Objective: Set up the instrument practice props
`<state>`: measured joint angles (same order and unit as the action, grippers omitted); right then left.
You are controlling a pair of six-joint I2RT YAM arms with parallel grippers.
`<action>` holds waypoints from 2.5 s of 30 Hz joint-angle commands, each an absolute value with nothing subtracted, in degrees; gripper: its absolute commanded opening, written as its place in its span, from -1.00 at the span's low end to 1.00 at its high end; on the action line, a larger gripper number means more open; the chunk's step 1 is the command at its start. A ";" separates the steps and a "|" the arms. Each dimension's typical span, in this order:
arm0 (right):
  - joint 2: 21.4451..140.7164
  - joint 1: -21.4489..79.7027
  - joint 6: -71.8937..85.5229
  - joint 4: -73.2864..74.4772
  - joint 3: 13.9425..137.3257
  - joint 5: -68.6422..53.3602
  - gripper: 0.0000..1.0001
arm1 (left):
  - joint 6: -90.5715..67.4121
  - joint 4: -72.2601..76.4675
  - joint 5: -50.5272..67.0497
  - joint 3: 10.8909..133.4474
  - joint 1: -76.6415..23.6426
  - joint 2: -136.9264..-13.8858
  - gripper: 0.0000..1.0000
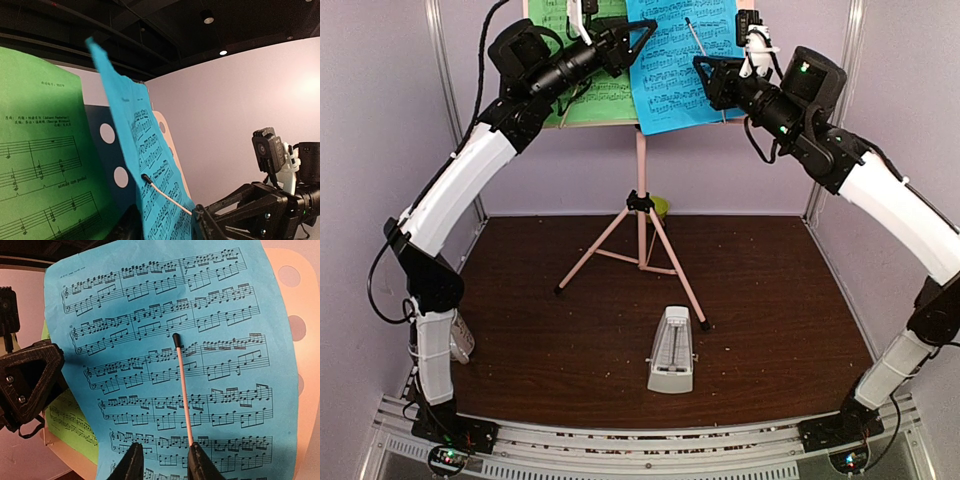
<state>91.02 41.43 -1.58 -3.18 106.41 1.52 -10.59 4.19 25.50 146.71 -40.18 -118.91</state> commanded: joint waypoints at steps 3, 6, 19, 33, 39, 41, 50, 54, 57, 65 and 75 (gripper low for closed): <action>82.11 39.96 -0.48 -2.86 100.42 1.72 -0.28 | -9.35 3.84 23.27 139.86 -40.43 -111.53 -0.20; 78.42 37.06 3.44 -1.46 96.61 1.04 -0.27 | -8.83 2.14 22.01 137.60 -40.40 -109.58 -0.13; 75.90 25.14 19.53 0.01 91.51 -13.70 -0.36 | -8.77 -3.11 18.27 129.35 -40.41 -101.16 0.00; 78.84 25.11 26.25 -0.71 91.32 -17.58 -0.34 | -12.30 -1.47 14.46 109.99 -42.07 -90.95 0.31; 79.42 25.13 27.56 -1.58 90.56 -17.29 -0.40 | -15.21 -2.99 11.64 107.32 -44.58 -91.26 0.33; 79.69 25.13 27.92 -1.65 90.29 -16.64 -0.41 | -17.05 -3.16 11.18 107.12 -45.25 -91.82 0.33; 80.71 25.10 28.67 -1.37 90.62 -14.36 -0.42 | -23.59 -5.13 2.72 106.74 -46.58 -93.15 0.27; 80.90 25.13 29.00 -1.28 90.57 -14.43 -0.46 | -25.07 -6.49 1.04 108.89 -46.68 -95.36 0.25; 80.87 25.07 29.06 -1.50 90.44 -14.39 -0.50 | -25.54 -7.25 0.72 111.03 -46.74 -97.06 0.22; 81.51 25.13 29.52 -2.24 90.82 -14.28 -0.74 | -27.12 -9.27 -1.09 115.64 -46.71 -100.66 0.10; 82.00 25.12 29.18 -2.79 91.33 -15.01 -0.99 | -27.21 -9.92 1.01 120.26 -46.67 -104.07 -0.31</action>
<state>81.87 25.30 28.95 -1.10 90.78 -14.96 -26.94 -10.72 0.10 116.73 -46.83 -102.28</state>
